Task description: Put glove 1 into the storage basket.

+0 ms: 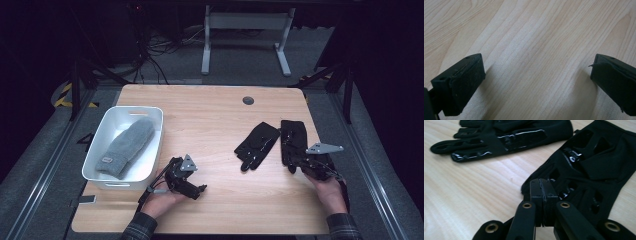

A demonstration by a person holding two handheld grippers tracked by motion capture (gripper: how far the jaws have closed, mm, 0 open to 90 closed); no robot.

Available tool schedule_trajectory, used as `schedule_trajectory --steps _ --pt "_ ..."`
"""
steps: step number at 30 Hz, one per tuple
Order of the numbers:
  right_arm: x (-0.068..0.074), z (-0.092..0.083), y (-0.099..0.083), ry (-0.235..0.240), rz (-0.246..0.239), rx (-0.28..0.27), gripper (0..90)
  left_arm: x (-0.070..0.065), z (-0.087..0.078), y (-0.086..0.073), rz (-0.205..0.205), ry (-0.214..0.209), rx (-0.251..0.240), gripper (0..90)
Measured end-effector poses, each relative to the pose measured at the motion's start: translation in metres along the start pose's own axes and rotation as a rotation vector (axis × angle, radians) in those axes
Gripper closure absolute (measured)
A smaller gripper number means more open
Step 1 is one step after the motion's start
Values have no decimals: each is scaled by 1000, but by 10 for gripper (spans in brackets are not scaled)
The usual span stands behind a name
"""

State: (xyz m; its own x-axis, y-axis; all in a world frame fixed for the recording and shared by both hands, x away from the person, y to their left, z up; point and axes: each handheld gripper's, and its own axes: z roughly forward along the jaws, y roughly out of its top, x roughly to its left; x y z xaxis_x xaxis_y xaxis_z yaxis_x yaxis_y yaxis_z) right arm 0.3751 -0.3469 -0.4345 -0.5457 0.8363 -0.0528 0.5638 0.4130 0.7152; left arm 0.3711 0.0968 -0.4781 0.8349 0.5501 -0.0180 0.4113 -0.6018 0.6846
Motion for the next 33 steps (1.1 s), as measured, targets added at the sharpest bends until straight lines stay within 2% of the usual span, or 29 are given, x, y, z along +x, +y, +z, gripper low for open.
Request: schedule_trajectory --steps 6,9,13,20,33 --pt "-12 10 1 -19 18 29 900 0 0 0 0 0 -1 0" --pt "-15 15 -2 -21 20 63 900 0 0 0 0 -1 0 0" --pt "-15 14 -4 -19 32 62 900 0 0 0 0 -1 -1 0" --pt "-3 3 -13 -17 19 81 900 0 0 0 0 -1 0 0" --pt "30 -20 -33 40 -7 95 900 0 0 0 -2 -2 -2 1"
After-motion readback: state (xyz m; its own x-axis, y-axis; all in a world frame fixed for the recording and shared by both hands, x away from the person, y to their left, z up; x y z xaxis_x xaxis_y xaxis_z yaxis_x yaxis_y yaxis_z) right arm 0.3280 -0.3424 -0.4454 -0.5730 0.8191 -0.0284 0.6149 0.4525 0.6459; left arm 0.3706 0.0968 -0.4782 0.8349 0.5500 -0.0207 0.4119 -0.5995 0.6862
